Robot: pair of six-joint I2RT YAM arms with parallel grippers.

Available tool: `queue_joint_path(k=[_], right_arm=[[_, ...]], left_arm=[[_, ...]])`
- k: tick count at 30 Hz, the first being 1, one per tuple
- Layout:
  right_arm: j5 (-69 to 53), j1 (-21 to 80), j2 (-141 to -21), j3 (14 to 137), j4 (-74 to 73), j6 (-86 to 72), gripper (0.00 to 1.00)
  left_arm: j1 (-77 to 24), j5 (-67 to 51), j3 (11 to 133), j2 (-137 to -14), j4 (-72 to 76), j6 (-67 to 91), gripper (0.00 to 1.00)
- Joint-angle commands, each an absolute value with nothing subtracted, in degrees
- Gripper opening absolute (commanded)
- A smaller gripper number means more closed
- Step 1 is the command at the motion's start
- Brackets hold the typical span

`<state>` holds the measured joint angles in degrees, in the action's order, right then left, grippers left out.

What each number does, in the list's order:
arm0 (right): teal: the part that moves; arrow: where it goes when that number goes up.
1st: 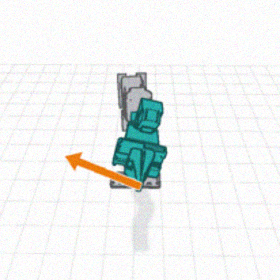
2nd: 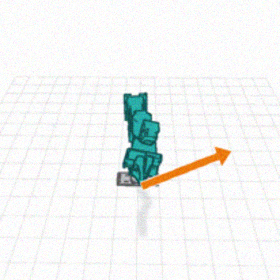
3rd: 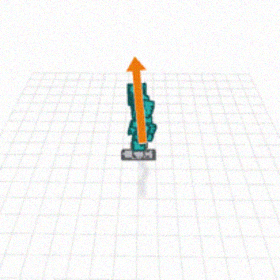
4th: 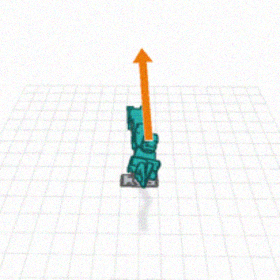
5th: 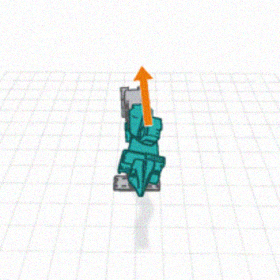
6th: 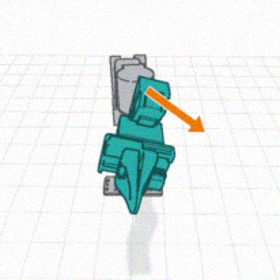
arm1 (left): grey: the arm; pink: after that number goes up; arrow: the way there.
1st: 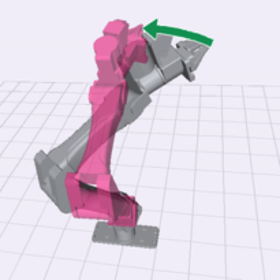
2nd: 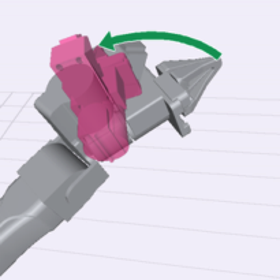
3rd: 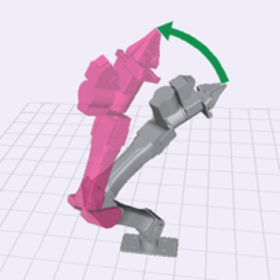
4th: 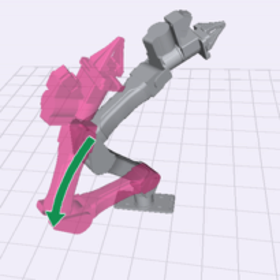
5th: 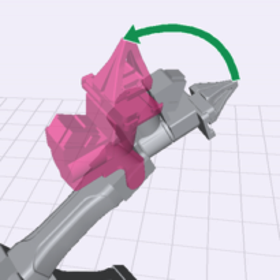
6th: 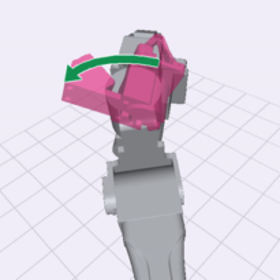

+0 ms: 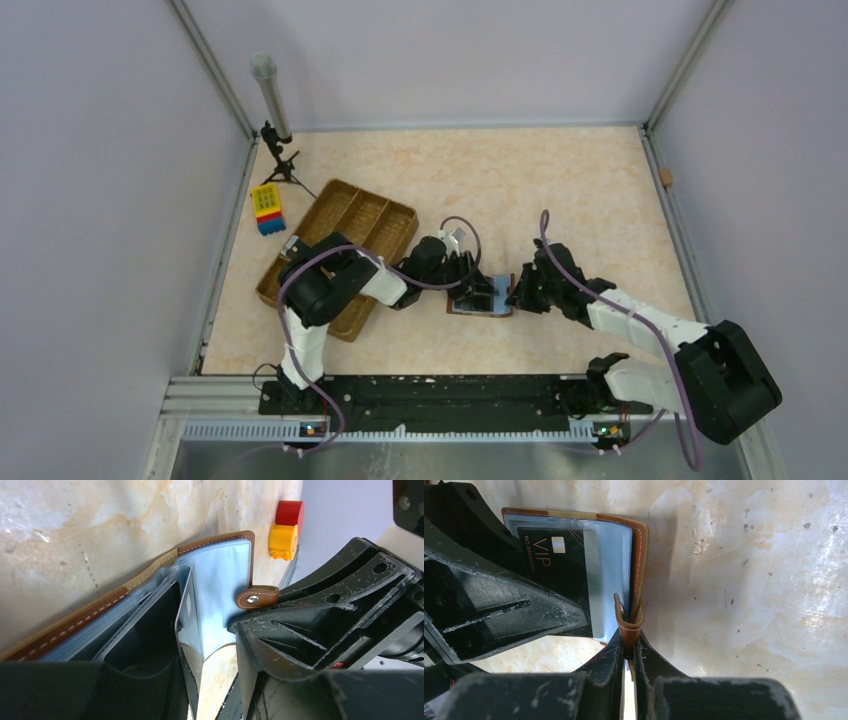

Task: Put the credit cards into the card holder
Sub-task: Insert the credit card into the card holder.

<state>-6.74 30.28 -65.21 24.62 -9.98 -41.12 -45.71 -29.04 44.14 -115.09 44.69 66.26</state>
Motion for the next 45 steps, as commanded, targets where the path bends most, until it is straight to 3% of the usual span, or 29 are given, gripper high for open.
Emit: queue_joint_path(k=[1,35,45], right_arm=[[-8.0,31.55,-63.4,25.18,-9.85,-41.32,0.0],[-7.91,31.56,-62.2,25.31,-10.56,-40.69,0.0],[-7.95,31.55,-62.21,25.25,-10.48,-40.61,0.0]], left_arm=[[-45.62,-20.57,43.2,-113.88,23.8,56.56,0.4],[-45.53,-15.38,45.5,-100.83,8.03,48.14,0.58],[-45.53,-15.54,41.72,-97.74,9.37,50.62,0.47]])
